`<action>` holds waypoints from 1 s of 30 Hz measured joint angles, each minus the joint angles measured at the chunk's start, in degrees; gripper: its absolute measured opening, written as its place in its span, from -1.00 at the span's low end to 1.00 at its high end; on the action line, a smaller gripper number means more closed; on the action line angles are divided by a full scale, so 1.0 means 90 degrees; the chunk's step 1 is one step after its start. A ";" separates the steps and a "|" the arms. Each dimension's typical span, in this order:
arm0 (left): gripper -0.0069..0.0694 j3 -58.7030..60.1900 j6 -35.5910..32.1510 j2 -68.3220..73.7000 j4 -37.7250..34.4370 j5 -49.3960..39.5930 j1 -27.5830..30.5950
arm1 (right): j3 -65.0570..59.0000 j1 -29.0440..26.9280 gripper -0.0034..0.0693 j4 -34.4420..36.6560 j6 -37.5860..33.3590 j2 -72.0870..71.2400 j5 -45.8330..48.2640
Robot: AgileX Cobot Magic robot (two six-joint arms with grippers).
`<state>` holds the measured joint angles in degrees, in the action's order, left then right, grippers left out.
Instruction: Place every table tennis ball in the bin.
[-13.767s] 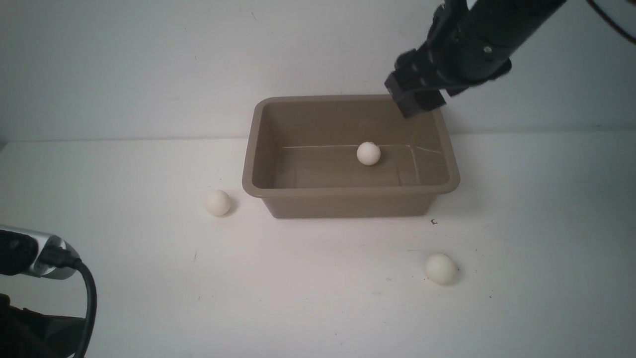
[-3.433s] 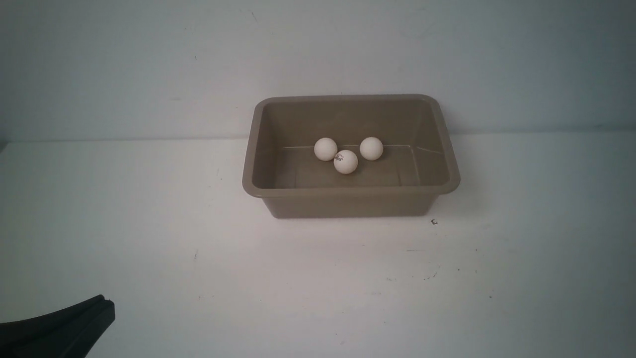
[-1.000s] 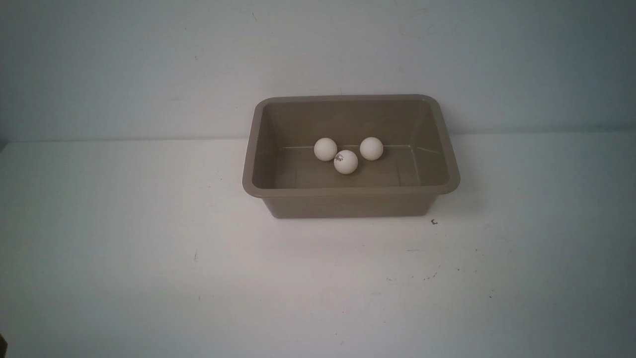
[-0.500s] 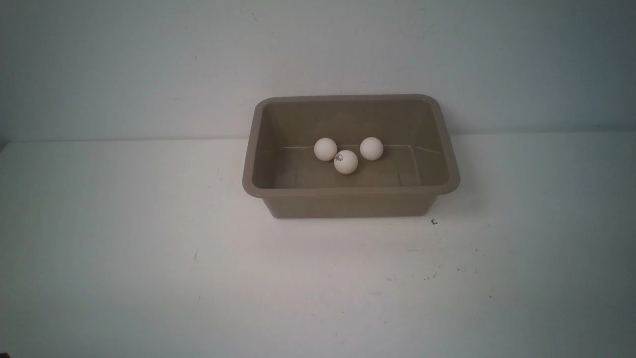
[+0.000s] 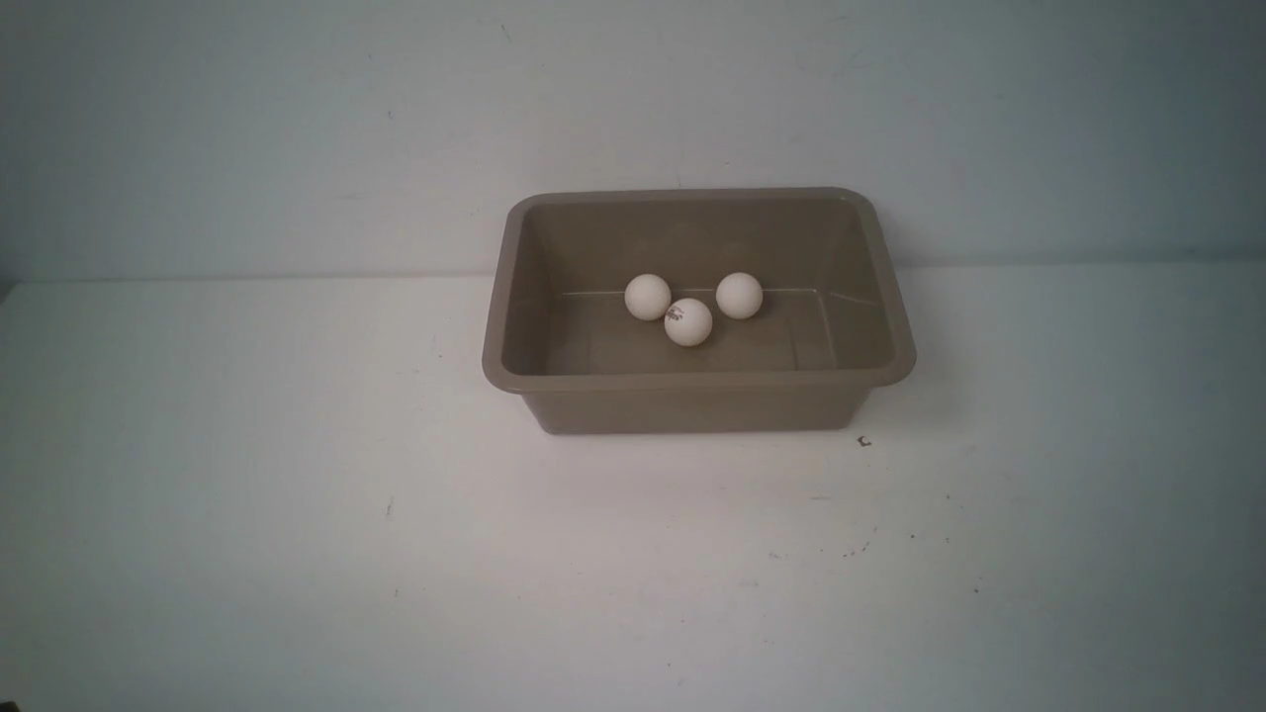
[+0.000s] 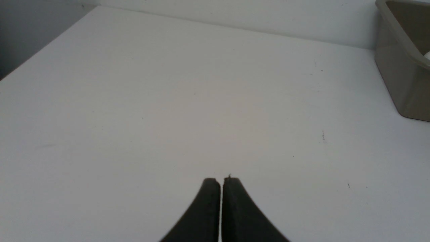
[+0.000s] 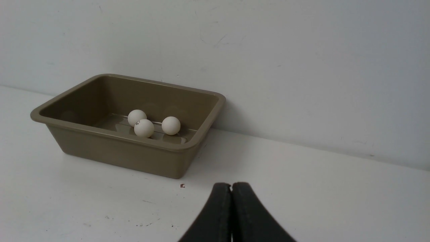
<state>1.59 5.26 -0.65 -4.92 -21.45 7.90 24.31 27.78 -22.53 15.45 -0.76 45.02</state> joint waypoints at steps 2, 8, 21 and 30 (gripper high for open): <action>-0.83 0.0000 0.0000 0.0000 0.0000 0.0000 0.0000 | 0.0000 -0.0052 -0.95 0.0014 0.0043 0.0000 -0.0071; -0.83 0.0000 0.0005 0.0000 0.0000 -0.0002 0.0000 | -0.0456 -0.1581 -0.95 0.1132 0.0287 0.0000 -0.1811; -0.83 0.0000 0.0005 0.0000 0.0000 -0.0018 0.0000 | -0.2887 -0.3792 -0.95 0.2275 0.0711 0.0000 -0.3222; -0.83 0.0000 0.0005 0.0000 0.0002 -0.0026 0.0000 | -0.2865 -0.3792 -0.95 0.1621 0.0670 0.0000 -0.2657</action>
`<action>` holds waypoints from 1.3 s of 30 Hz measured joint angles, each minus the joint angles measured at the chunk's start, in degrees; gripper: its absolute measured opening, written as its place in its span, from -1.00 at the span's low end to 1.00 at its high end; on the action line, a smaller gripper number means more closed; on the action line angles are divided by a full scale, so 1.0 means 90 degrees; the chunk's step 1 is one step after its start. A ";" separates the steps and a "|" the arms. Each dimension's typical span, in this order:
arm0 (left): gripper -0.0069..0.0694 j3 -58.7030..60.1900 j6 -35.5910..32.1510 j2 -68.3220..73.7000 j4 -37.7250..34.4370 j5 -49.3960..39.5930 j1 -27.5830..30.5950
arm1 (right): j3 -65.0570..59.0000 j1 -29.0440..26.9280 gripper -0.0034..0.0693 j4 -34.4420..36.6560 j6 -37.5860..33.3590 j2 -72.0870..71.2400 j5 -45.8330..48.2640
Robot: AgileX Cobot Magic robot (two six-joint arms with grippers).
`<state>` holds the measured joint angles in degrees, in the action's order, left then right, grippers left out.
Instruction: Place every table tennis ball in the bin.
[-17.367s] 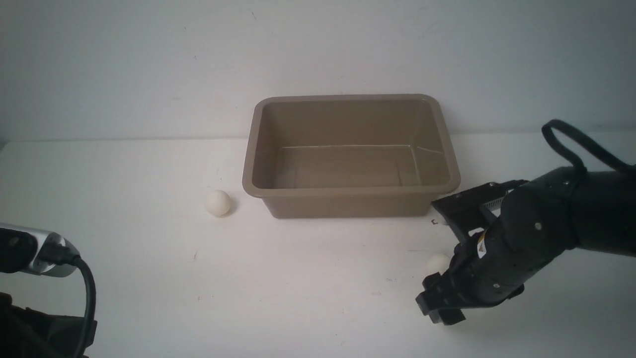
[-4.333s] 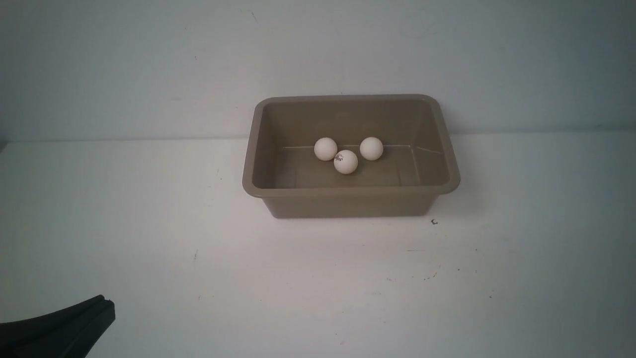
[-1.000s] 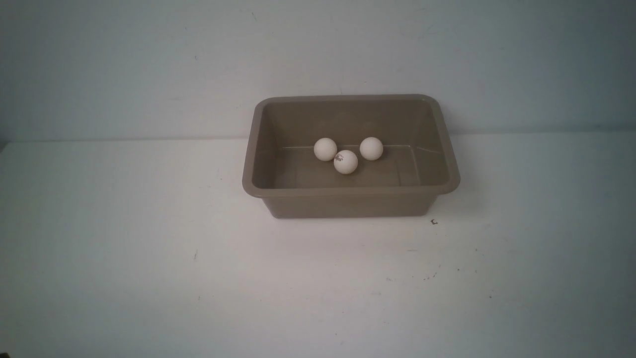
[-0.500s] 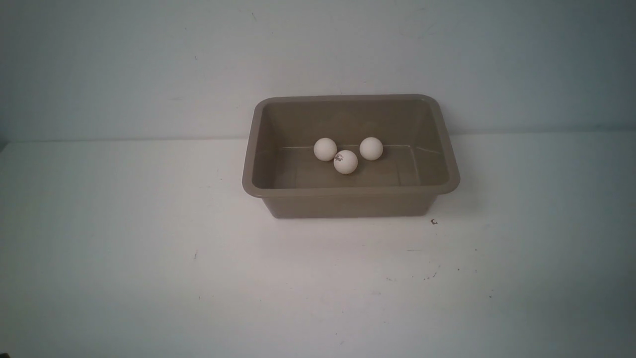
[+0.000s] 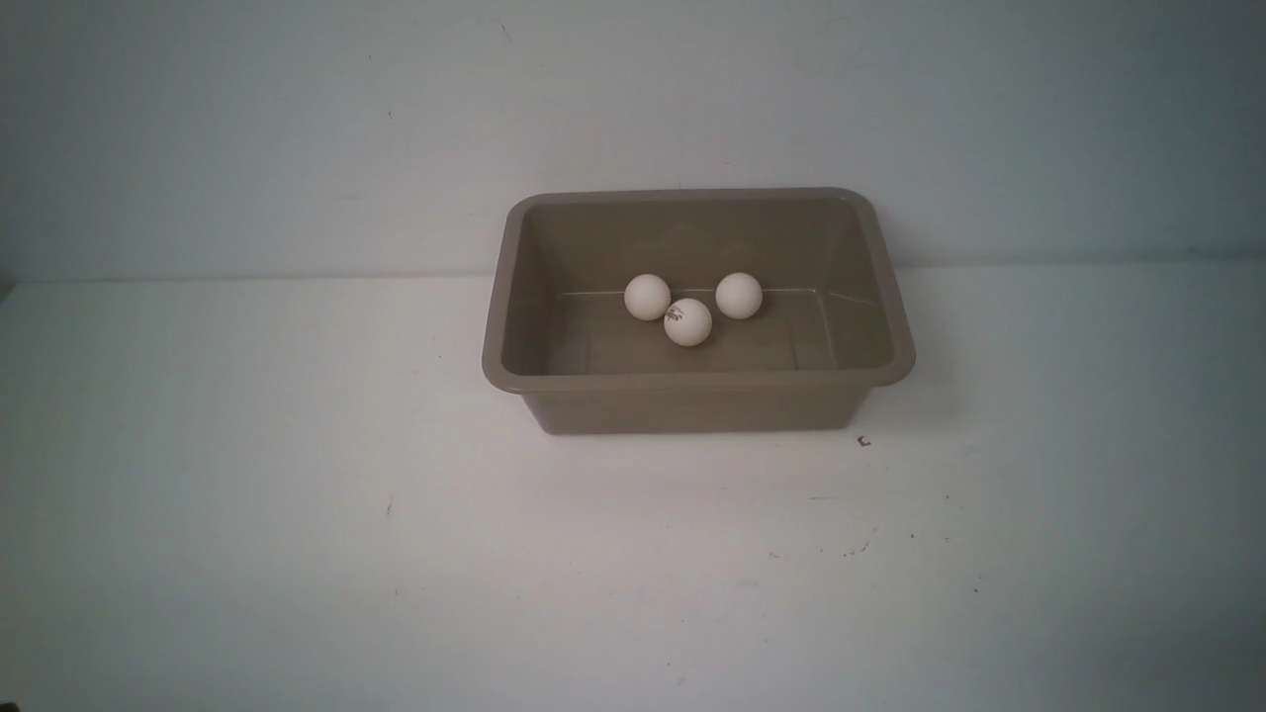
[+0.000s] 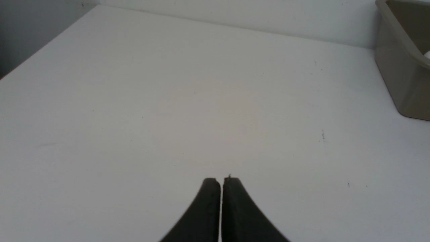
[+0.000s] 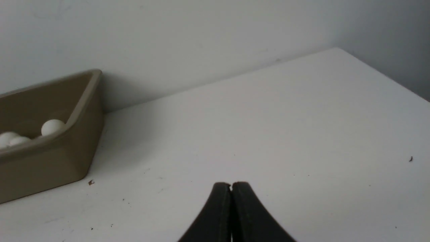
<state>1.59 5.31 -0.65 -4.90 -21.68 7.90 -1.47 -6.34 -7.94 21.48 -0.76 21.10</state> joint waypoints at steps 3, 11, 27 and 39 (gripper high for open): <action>-0.83 0.0000 0.0000 0.0000 0.0000 0.0000 0.0000 | 0.0007 0.0000 -0.95 -0.0006 0.0000 0.0000 0.0060; -0.83 0.0000 0.0000 0.0000 0.0005 0.0000 0.0000 | 0.0011 0.0000 -0.95 -0.0020 0.0000 0.0000 0.0071; -0.83 0.0000 0.0000 0.0000 0.0019 -0.0015 -0.0385 | 0.0011 0.0000 -0.95 -0.0022 0.0000 0.0000 0.0076; -0.83 0.0000 0.0000 0.0000 0.0019 -0.0015 -0.0385 | 0.0011 0.0000 -0.95 -0.0022 0.0000 0.0000 0.0076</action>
<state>1.59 5.31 -0.65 -4.73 -21.82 4.43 -1.37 -6.34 -8.13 21.48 -0.76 21.78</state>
